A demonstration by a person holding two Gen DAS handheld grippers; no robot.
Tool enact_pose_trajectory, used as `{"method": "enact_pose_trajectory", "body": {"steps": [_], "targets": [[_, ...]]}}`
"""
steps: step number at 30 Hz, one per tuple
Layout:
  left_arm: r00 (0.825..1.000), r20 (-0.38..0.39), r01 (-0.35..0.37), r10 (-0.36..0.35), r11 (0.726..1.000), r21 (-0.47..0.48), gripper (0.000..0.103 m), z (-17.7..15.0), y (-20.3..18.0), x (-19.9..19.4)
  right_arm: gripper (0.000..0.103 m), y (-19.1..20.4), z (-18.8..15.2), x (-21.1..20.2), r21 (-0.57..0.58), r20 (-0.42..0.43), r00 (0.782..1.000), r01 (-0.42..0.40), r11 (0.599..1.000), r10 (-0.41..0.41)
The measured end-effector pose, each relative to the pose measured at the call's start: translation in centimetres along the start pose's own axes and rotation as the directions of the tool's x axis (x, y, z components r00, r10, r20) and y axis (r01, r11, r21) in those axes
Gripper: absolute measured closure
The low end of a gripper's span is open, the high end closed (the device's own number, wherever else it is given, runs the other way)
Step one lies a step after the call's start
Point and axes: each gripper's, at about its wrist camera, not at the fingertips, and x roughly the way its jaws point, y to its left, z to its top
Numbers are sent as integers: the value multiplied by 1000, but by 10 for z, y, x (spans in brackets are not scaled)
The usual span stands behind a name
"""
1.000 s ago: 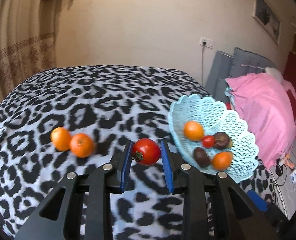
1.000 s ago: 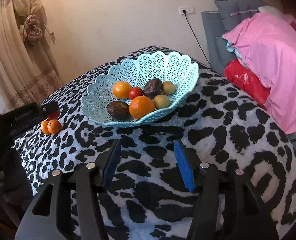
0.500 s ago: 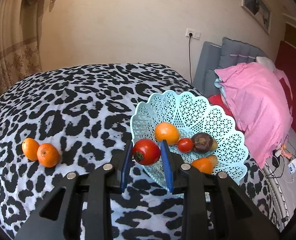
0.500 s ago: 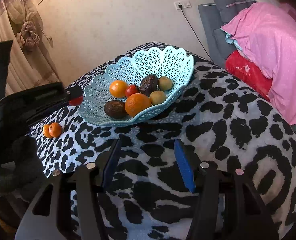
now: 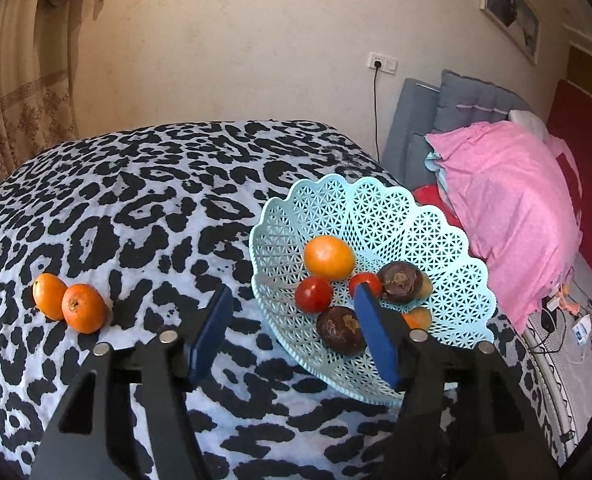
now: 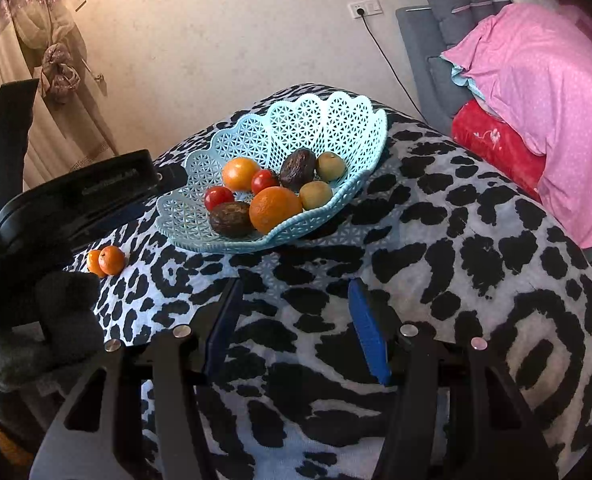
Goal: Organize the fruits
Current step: 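Carry the red tomato into the blue basket and open the left tool, then move both tools back toward the two small oranges on the bed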
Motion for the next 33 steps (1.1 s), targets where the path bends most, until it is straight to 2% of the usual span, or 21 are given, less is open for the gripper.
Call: {"method": "enact_pose_trajectory", "body": {"steps": [2,5,14,16,20,33], "targets": [[1000,-1,0,0,1000,0,35,0,1,-1,46,0,0,0,0,0,1000,0,1000,0],[1000,2,0,0,1000,-3,25,-2,4,-3,46,0,0,1,0,0,1000,0,1000,0],[1000,5,-25,25,1000,-18,23,-7,18,-12,46,0,0,0,0,0,1000,-1,1000,1],[1000,5,-28,29,999,-25,18,-9,23,-14,46,0,0,0,0,0,1000,-1,1000,1],[999,10,-35,36,999,-39,18,-12,31,-19,46,0,0,0,0,0,1000,-2,1000,2],[995,15,-93,95,988,-120,18,-28,83,-39,46,11,0,-1,-34,-16,1000,0,999,-1]]}}
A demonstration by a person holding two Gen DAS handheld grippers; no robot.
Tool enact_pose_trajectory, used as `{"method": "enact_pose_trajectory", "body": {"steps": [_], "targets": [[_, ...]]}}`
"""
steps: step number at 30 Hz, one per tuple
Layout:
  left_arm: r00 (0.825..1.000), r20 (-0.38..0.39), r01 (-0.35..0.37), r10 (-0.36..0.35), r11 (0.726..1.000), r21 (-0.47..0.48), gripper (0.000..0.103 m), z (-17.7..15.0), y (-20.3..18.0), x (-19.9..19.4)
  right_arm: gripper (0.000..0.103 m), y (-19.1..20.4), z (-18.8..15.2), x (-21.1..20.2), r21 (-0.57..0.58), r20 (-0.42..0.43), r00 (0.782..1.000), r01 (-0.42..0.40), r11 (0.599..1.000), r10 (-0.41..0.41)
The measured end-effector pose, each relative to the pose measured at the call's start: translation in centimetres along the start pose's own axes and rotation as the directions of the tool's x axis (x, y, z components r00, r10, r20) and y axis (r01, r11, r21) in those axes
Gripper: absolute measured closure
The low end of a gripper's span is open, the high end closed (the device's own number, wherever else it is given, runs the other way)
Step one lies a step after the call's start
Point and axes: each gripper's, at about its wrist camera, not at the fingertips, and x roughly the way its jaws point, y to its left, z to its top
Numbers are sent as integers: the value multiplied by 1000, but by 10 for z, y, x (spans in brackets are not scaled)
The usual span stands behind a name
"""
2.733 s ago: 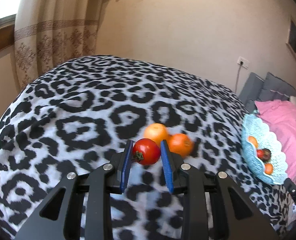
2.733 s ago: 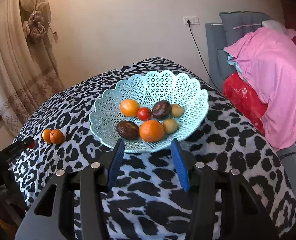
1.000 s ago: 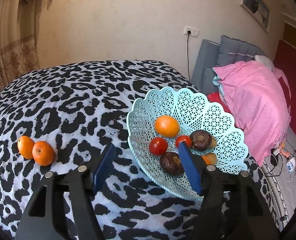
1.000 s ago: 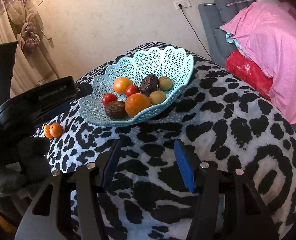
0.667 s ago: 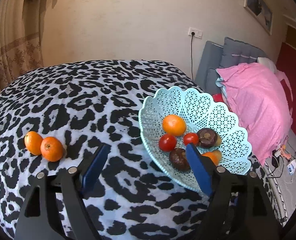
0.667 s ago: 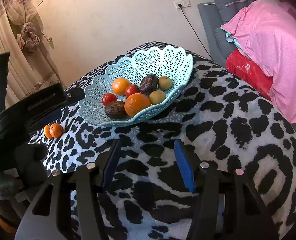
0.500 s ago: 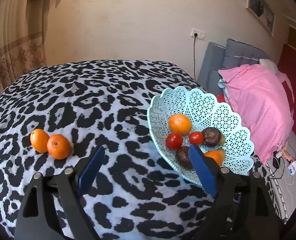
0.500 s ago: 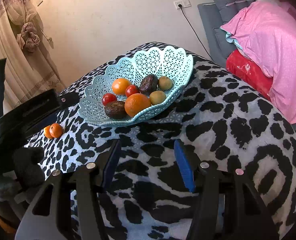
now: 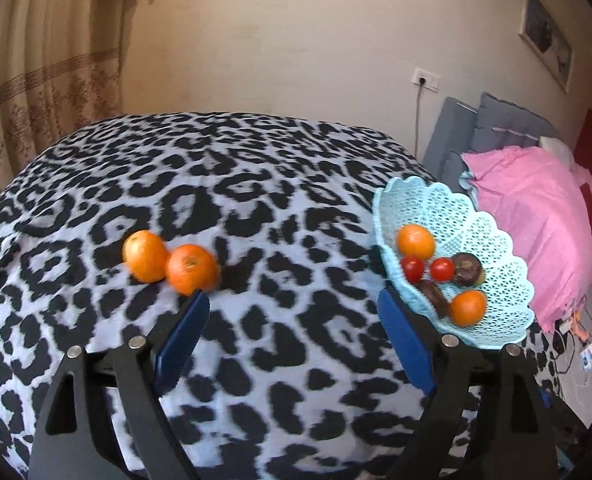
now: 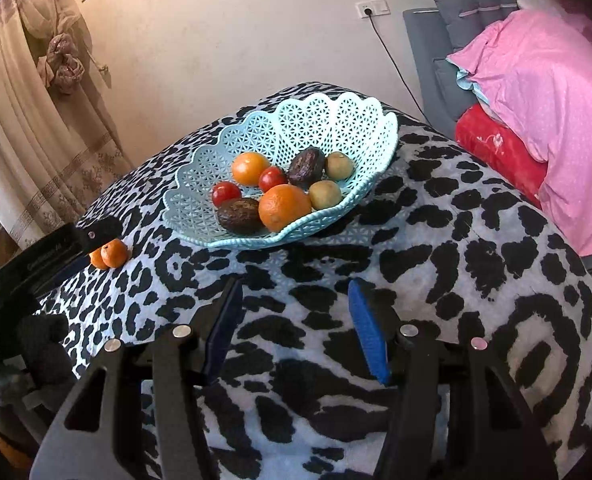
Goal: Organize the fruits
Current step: 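Move both tools back toward the two small oranges on the bed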
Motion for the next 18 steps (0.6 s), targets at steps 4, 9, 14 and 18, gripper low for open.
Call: {"method": "enact_pose_trajectory", "body": {"steps": [4,9,14,18], "targets": [[1000,0,-24,24,999,-33,18,-2,19,-1,46,6,-2,-3,0,-18,1000,-22,1000,22],[999,2,-52,53,996,-74,18,-3,43,-3,46,20,-6,-6,-25,-34,998,-45,999,44],[996,6,-87,88,989,-117,18,-2,69,-3,46,33,-8,-6,-50,-47,997,-64,997,62],[993,-1,-120,121,982,-144,18,1,87,1,46,43,-9,-5,-67,-60,996,-76,995,72]]}}
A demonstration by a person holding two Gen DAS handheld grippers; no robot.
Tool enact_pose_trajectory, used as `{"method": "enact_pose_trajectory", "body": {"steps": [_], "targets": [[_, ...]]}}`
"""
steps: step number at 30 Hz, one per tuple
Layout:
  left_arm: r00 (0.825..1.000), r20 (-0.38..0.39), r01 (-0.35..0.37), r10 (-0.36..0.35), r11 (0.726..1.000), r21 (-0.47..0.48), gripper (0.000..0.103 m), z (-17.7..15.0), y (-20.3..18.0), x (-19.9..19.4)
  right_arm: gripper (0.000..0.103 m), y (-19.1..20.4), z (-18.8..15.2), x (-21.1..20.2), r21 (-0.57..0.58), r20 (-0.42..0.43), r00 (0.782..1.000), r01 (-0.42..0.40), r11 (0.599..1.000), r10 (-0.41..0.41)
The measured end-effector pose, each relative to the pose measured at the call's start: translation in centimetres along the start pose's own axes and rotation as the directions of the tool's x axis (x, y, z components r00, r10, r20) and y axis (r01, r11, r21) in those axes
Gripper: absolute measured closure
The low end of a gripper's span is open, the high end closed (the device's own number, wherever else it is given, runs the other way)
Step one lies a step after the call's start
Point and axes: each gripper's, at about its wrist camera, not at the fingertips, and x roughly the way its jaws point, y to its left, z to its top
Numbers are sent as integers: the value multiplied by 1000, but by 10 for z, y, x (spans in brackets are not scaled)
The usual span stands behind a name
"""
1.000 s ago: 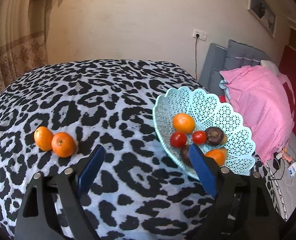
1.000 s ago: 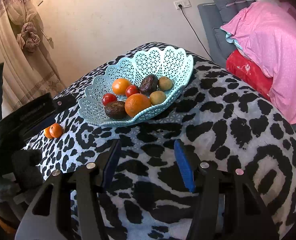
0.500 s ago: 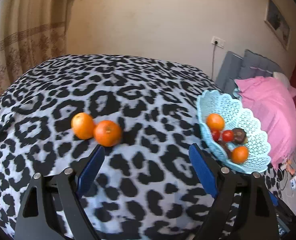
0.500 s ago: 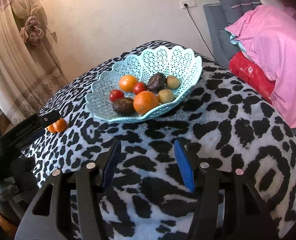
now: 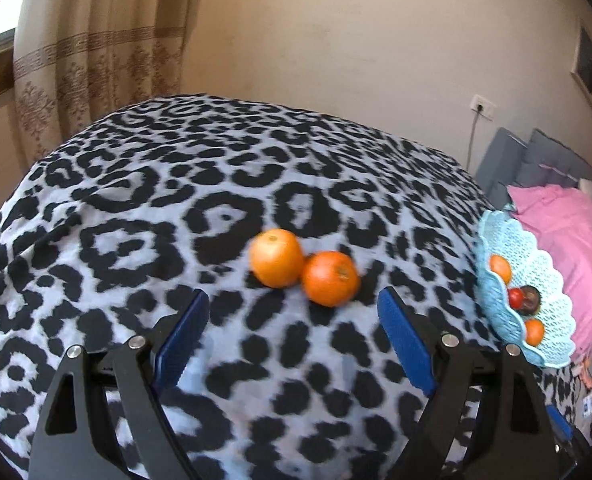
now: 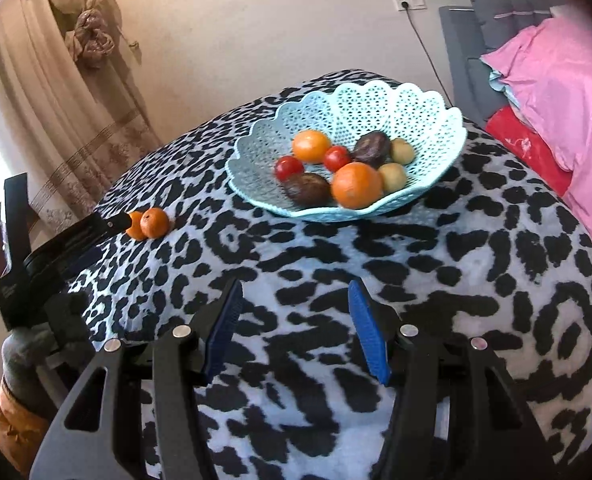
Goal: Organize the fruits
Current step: 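Move both tools back toward the two small oranges on the bed, then grasp the first small orange with the left tool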
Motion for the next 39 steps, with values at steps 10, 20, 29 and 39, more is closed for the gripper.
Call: {"method": "enact_pose_trajectory", "body": {"steps": [10,20,29,39], "targets": [[999,-18,-50,50,999,-20,19,19,20,24,46,18,-3,8,-43,-31,999,-9,999,8],[997,-61,-54,51,998,-43,27,34,24,57,46,24,-6,12,-64,-47,999,1,998,-4],[996,-77,-44,42,999,-23,26,33,23,66,46,29,-7,17,-75,-59,998,6,997,-10],[992,-78,97,-98,995,-13,66,28,19,58,46,36,-9,20,-94,-66,998,9,996,-16]]}}
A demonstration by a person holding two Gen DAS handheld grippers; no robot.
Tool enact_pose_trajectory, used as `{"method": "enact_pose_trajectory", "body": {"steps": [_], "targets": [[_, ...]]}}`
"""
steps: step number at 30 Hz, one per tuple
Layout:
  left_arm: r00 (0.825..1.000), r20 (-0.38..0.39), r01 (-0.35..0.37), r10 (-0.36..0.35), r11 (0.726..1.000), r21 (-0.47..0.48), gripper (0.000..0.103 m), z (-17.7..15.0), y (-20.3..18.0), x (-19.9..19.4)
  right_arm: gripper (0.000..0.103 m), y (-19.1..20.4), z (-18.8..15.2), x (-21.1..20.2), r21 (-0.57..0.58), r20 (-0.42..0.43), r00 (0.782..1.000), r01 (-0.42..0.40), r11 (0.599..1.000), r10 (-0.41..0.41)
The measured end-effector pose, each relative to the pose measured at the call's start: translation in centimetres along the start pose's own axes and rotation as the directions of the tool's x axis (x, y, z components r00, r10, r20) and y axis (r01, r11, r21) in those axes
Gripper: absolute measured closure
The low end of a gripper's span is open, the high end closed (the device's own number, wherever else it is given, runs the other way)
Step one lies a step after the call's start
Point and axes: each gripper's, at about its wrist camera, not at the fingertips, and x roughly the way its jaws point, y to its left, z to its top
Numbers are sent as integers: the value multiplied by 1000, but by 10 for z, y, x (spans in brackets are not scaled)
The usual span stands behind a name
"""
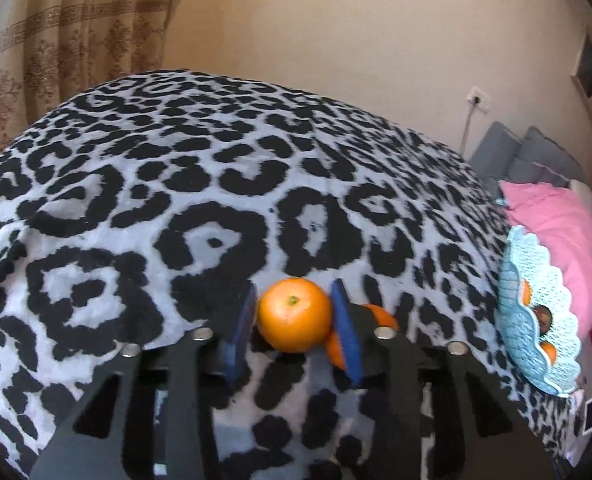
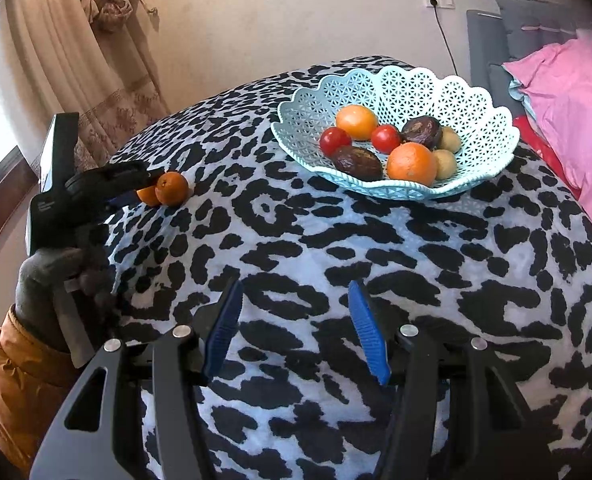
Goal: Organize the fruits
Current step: 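Grasp the first small orange with the left tool, then grasp the second small orange with the right tool while the left tool holds its orange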
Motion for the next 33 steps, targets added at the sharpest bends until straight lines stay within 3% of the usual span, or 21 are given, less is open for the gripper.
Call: {"method": "enact_pose_trajectory", "body": {"steps": [5,9,15,21,33], "targets": [[1000,13,-3,3,1000,-27,66,-2,5,-8,46,7,1,1,-18,-3,1000,1,1000,-2],[995,70,-73,76,996,-45,66,-2,12,-24,46,14,4,2,-41,1,1000,2,999,-2],[971,134,-184,197,978,-100,66,-3,33,-49,46,33,21,9,-90,16,1000,-15,996,16],[954,150,-237,258,960,-146,66,-13,49,-59,46,58,46,30,-123,-4,997,-73,990,73],[948,113,-275,299,943,-188,66,-18,57,-50,46,116,83,98,-215,-70,991,-131,968,118]]}}
